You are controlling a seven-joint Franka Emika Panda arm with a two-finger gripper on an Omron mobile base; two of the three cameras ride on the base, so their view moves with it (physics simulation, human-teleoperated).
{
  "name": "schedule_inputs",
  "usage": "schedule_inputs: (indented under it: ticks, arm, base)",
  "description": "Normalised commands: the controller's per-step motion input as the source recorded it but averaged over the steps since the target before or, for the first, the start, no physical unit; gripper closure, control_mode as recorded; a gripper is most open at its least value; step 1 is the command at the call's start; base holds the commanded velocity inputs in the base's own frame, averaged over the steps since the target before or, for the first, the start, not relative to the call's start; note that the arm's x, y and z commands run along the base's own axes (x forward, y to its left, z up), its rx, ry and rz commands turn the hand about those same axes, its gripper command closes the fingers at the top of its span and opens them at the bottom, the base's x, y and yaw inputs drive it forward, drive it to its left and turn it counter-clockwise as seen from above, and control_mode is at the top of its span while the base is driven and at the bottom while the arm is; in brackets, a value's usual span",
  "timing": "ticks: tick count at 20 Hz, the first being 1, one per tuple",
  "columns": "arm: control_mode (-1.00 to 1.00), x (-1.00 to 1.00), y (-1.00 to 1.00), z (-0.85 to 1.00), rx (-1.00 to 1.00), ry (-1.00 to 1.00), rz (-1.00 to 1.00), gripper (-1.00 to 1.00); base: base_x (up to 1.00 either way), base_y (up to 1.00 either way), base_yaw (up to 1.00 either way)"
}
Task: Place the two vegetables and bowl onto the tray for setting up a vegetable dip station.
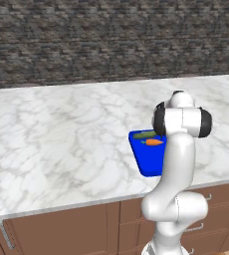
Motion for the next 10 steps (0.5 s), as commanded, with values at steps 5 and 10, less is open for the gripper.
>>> schedule_inputs:
  ticks: [5,10]
  arm:
    - [-1.00,0.00,0.00,-0.17,0.00,-0.01,0.00,1.00]
    - [-1.00,0.00,0.00,0.00,0.00,0.00,0.00,1.00]
  base:
    - [0.00,0.00,0.00]
    - [0.00,0.00,0.00]
